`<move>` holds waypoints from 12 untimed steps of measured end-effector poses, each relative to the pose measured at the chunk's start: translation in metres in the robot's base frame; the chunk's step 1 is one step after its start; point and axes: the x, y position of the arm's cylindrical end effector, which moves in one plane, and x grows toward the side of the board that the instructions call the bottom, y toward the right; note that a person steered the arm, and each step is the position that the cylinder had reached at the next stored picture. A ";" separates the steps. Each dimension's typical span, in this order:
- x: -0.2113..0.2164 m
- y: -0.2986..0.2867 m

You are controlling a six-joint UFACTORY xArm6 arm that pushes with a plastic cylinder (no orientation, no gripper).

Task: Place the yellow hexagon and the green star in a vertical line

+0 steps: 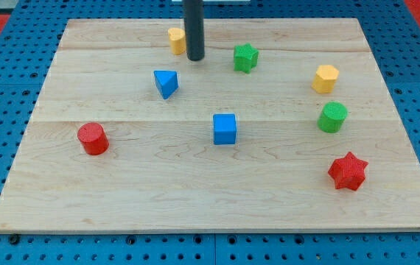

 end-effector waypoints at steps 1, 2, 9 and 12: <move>0.001 0.058; 0.001 0.092; -0.003 0.162; -0.012 0.155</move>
